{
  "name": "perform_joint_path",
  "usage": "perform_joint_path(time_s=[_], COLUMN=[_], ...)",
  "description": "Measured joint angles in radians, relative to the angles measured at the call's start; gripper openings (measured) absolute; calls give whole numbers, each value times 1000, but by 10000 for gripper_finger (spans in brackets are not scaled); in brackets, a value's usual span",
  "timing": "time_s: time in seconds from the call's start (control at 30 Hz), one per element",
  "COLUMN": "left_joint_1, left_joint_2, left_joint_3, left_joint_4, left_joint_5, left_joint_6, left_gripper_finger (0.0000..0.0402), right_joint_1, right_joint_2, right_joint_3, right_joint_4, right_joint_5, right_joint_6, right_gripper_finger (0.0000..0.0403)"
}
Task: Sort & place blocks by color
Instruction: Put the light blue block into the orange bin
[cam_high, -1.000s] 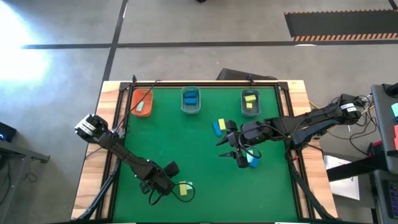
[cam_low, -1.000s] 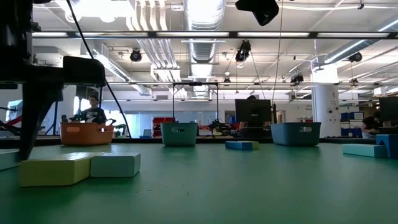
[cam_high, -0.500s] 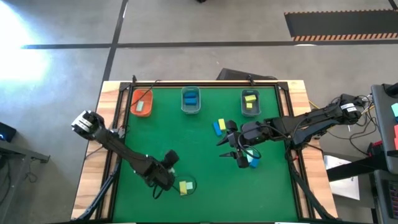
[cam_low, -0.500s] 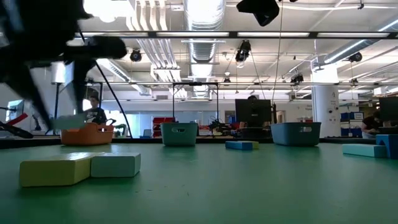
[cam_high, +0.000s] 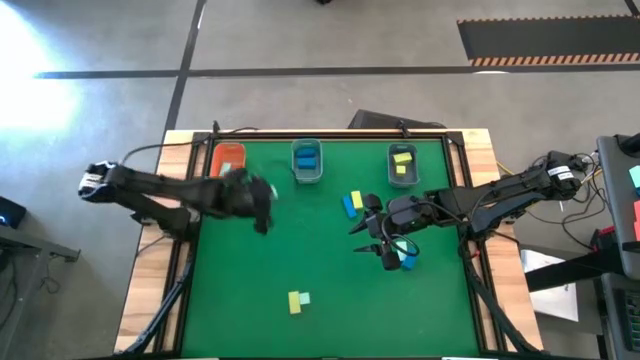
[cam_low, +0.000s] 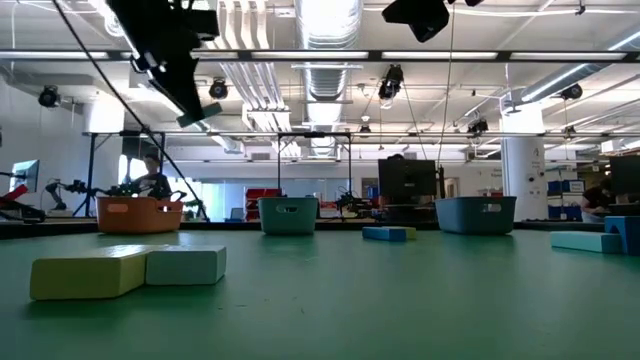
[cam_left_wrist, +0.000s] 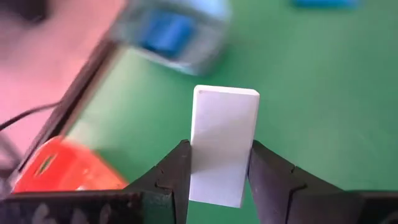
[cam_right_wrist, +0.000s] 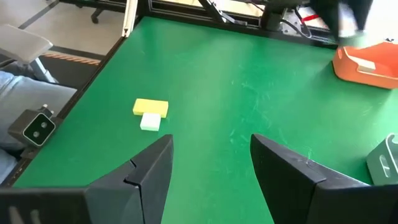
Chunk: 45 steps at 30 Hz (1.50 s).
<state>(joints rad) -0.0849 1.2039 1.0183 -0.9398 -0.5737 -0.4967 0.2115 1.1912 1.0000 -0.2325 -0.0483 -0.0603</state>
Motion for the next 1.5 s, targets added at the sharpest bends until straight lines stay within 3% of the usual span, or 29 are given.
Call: perform_joint_path(time_s=[0.2, 0.37, 0.67, 0.8, 0.97, 1.27, 1.5], left_joint_1=[248, 463, 812, 923, 1017, 1061, 1061], left_joint_2=[-80, -76, 10, 67, 149, 305, 372], left_joint_3=[-2, -11, -11, -11, -11, -11, -11], left_joint_4=[-15, -14, -14, -14, -21, -38, -38], left_joint_5=[-51, 102, 318, 342, 408, 427, 426], left_joint_6=[-145, -156, -93, -68, -48, -38, 7], left_gripper_finger=[109, 109, 109, 109, 109, 109, 152], right_joint_1=[0, -3, -3, -3, -3, -6, -26], right_joint_2=[0, -3, -24, -26, -26, -26, -26], right_joint_3=[0, 0, 0, 0, 0, -5, -6], right_joint_4=[-1, -5, -133, -181, -214, -238, -238], right_joint_5=[0, 21, 279, 285, 285, 285, 285], right_joint_6=[-30, -74, -144, -142, -149, -153, -150], right_gripper_finger=[205, 205, 205, 205, 205, 198, 175])
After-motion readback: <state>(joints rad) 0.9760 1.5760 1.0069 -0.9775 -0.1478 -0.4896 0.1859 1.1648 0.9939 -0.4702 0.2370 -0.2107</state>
